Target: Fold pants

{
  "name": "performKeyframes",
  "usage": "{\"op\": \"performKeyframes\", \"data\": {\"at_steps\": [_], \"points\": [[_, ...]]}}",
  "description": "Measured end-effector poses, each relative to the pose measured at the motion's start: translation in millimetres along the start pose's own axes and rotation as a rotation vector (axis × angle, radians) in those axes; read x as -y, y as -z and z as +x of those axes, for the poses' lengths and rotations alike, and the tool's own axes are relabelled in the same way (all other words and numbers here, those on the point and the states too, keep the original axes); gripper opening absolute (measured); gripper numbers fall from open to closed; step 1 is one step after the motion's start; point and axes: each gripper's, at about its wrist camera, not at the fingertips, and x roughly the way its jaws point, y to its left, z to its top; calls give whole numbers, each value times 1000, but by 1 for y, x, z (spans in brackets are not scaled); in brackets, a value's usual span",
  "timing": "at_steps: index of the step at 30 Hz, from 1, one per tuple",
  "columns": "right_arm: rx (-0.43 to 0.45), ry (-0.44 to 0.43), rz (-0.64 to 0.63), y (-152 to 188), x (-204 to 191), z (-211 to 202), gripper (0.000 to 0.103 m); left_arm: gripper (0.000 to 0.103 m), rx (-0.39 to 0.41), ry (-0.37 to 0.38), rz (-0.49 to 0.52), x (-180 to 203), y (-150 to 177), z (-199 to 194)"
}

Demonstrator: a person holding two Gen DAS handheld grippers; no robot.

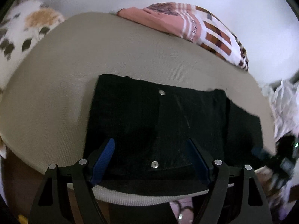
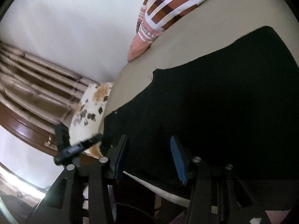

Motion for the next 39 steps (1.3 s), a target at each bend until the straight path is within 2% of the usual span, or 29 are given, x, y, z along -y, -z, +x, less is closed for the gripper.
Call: {"op": "performKeyframes", "data": {"at_steps": [5,6,8,10,12,14,19,21,25,30,35,37,39], "points": [[-152,53,-138,35,-16,39,46,79,-22,-29,-63,-29,1,-9],[-149,51,-162,37,-20,38,45,79,-32,-25,-85,-37,3,-11],[-156,-9,-131,34,-19,36,45,79,-40,-5,-132,-51,7,-12],[-119,-19,-119,29,-18,24,44,79,-42,19,-167,-60,12,-13],[-101,60,-189,25,-28,18,44,79,-52,47,-200,-67,15,-12],[-110,149,-324,29,-47,15,44,79,-59,61,-205,-67,15,-9],[-182,296,-582,52,-80,30,44,79,-85,70,-171,-57,15,0],[-216,328,-637,56,-82,45,44,79,-94,65,-150,-51,17,2],[-256,382,-678,58,-78,68,44,79,-98,52,-131,-47,17,3],[-263,411,-700,56,-75,72,36,80,-109,67,-152,-50,17,8],[-273,455,-779,64,-81,75,42,80,-110,58,-142,-48,18,9],[-277,430,-734,59,-76,74,43,80,-111,50,-133,-46,18,9],[-294,383,-694,52,-74,72,36,80,-111,47,-130,-45,19,9]]}}
